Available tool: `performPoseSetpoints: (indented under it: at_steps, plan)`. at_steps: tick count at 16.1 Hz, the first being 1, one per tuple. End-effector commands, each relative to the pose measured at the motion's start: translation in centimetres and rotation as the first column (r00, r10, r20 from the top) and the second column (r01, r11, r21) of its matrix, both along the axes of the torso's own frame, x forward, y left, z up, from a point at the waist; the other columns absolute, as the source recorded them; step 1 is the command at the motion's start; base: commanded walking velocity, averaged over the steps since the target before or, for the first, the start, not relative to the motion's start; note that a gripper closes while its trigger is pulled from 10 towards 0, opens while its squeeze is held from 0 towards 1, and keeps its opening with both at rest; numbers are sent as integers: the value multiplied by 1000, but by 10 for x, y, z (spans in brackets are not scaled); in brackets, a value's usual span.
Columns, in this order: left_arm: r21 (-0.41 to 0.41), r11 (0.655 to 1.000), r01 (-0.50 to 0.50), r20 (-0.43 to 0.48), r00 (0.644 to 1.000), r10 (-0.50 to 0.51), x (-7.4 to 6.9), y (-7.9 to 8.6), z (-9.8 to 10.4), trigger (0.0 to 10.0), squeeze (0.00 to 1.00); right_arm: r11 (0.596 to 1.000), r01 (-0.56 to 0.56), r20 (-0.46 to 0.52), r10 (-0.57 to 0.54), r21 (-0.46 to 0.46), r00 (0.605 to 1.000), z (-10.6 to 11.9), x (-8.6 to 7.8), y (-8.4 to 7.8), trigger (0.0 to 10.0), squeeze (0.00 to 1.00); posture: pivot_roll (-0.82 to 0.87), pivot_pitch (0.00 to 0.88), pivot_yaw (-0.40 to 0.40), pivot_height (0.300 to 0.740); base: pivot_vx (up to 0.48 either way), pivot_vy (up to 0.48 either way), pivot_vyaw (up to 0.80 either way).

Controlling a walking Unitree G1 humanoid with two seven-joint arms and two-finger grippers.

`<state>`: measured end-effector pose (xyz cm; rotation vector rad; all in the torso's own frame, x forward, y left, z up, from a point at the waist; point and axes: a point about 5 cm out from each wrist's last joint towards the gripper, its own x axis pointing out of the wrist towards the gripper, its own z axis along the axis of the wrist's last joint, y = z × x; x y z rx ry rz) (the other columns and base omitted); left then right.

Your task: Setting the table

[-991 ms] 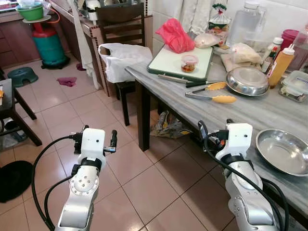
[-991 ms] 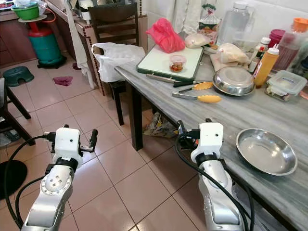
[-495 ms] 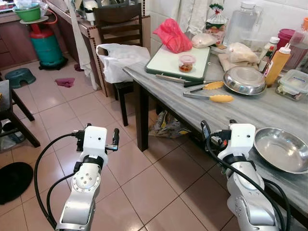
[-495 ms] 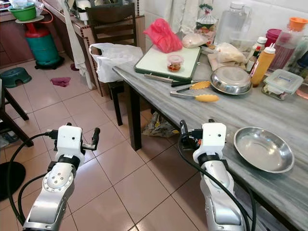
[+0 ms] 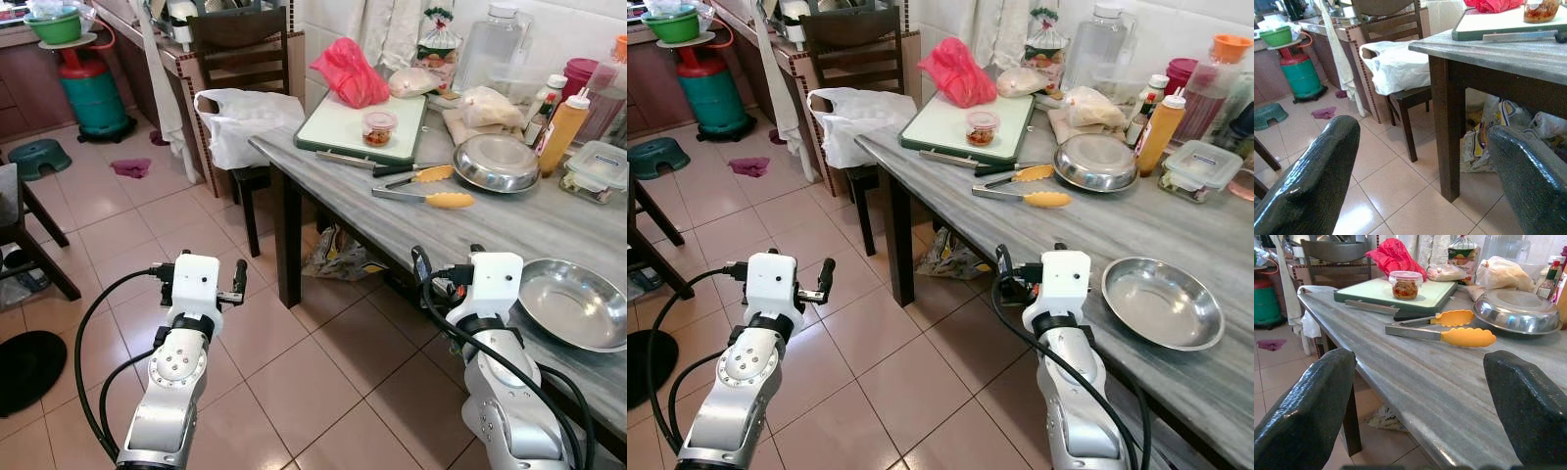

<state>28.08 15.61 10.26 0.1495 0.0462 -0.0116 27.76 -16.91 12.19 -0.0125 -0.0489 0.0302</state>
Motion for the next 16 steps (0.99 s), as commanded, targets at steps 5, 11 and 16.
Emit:
performPoseSetpoints:
  at_steps: [5,11,16]
  plan:
    - [-5,1000,30,-8,1000,-30,6,-3,1,10000,0,1000,22,11,-22,4,1000,4,0,-5,10000,0,-49,0,20,740,0,159,0]
    - [-2,999,52,-5,999,-52,7,-5,2,10000,0,999,33,16,-33,7,999,4,0,-5,10000,0,-50,0,28,740,0,480,0]
    - [1,998,61,-6,998,-61,7,-5,2,10000,0,999,42,20,-42,5,999,5,0,-7,10000,0,-50,0,29,740,0,480,0]
